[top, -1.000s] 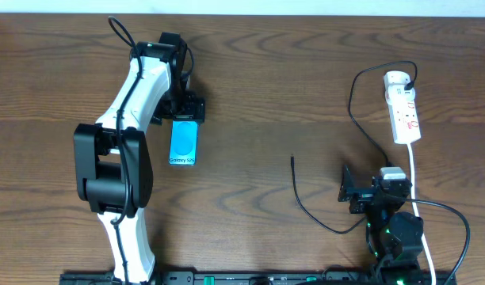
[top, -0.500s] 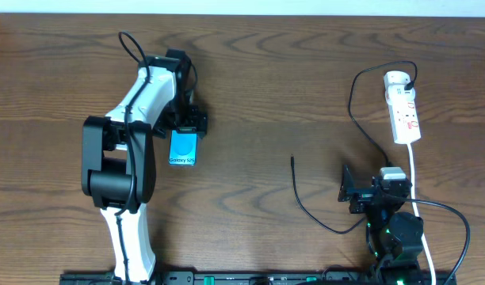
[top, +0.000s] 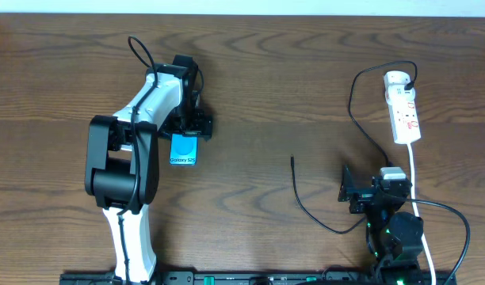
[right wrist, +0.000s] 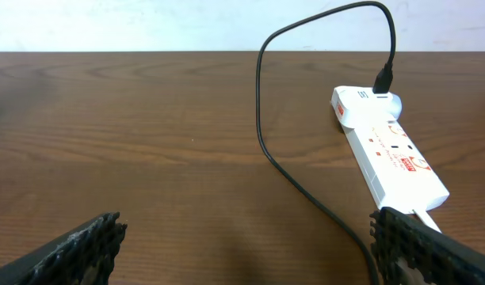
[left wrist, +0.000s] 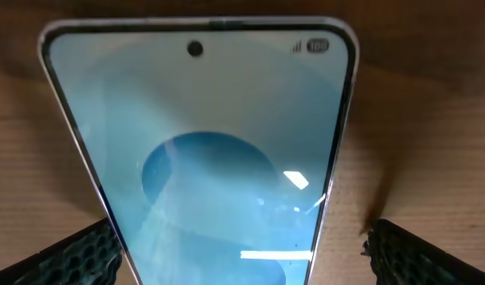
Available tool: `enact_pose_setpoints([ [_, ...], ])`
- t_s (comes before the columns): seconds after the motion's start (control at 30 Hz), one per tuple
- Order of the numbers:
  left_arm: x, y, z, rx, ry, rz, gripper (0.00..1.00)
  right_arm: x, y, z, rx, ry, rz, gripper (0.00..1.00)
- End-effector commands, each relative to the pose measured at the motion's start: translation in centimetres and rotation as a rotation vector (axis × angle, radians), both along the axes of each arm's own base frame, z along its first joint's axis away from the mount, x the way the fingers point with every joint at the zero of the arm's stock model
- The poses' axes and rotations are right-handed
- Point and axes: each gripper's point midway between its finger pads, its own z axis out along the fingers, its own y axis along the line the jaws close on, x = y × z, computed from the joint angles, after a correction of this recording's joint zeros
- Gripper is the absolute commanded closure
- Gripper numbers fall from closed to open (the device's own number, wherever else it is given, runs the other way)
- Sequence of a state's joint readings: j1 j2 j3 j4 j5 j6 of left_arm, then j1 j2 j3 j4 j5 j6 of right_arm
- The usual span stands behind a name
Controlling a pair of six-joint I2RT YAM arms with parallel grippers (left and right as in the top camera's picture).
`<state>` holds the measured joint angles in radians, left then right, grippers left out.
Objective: Plug charger to phone and switch on socket
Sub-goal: 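Lower the left gripper and grasp the phone's bottom edge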
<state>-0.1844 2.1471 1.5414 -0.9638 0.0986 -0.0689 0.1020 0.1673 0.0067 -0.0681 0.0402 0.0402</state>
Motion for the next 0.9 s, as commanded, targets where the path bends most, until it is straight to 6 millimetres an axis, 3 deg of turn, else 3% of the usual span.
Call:
enact_pose_setpoints([
  [0.0,-0.18,0.18,-0.49,0.002,0.011,-0.017,0.02,-0.02,-0.12,-0.02,-0.011,-0.001,-0.002,0.01],
  [0.33,0.00,0.24,-0.51,0.005,0.004,-0.017,0.00,-0.02,-0.12,-0.03,-0.011,-0.001,-0.002,0.01],
  [0.87,-0.33,0.33,-0.50,0.007,0.017,-0.021,0.11,-0.02,-0.12,-0.03,-0.011,-0.001,-0.002,0.01],
])
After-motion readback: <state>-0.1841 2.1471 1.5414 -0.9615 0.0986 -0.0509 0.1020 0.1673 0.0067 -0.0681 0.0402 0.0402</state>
